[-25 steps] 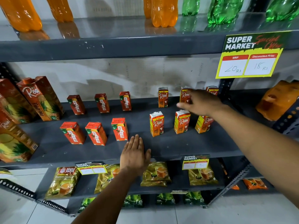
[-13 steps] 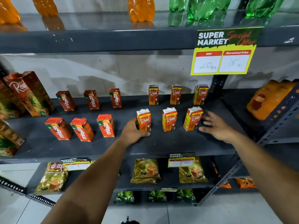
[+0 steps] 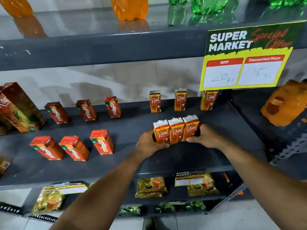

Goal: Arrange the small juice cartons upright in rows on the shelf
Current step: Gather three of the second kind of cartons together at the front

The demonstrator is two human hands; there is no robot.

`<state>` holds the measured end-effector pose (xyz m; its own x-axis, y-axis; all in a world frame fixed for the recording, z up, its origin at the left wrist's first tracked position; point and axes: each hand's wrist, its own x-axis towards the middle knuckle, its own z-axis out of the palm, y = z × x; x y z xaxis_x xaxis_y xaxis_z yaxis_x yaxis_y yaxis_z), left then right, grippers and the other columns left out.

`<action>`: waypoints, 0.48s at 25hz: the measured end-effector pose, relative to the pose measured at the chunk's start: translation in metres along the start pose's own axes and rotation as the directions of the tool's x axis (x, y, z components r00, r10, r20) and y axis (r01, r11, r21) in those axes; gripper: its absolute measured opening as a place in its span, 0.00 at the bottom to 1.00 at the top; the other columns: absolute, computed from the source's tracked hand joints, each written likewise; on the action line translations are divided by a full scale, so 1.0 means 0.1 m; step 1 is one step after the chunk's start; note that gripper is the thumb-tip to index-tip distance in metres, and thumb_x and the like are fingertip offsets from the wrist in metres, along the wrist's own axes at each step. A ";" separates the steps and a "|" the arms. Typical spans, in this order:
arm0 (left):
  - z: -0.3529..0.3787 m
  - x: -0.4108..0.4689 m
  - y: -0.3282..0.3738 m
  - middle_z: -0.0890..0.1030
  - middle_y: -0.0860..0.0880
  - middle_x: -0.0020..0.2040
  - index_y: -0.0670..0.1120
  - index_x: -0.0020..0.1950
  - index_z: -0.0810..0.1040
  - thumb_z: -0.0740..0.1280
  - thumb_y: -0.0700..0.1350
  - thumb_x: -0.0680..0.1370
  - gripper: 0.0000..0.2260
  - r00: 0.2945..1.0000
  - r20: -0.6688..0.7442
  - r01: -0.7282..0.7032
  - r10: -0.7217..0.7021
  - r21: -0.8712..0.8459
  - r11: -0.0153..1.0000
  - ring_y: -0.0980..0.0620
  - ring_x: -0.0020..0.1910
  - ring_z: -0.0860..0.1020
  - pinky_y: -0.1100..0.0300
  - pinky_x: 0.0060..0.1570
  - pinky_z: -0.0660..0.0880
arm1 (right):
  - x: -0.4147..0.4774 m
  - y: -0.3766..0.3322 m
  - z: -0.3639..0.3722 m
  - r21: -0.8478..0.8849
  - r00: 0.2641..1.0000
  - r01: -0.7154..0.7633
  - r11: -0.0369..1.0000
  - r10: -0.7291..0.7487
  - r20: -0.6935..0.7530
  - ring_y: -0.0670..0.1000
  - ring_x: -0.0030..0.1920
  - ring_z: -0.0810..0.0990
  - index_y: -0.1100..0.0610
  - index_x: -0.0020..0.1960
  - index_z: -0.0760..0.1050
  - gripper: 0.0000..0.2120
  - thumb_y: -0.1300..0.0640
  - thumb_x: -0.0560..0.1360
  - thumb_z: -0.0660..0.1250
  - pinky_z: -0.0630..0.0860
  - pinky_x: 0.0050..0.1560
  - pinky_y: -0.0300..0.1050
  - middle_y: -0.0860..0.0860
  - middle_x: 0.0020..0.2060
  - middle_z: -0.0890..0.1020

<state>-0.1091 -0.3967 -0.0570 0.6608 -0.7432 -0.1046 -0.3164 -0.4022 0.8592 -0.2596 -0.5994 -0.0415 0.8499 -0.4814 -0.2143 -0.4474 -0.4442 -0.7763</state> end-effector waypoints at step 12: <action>0.27 0.04 0.16 0.82 0.56 0.49 0.52 0.58 0.79 0.82 0.47 0.62 0.26 0.998 0.058 -0.001 -0.002 0.043 0.999 0.58 0.49 0.79 0.63 0.51 0.74 | -0.17 0.18 -0.07 0.039 1.000 -0.029 0.999 0.029 0.002 0.50 0.61 0.77 0.49 0.63 0.73 0.31 0.57 0.63 0.81 0.71 0.67 0.51 0.52 0.61 0.79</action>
<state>-0.1298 -0.4204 -0.0567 0.6208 -0.7723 -0.1347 -0.3462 -0.4243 0.8367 -0.2847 -0.6047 -0.0477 0.8370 -0.4928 -0.2379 -0.4607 -0.3999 -0.7923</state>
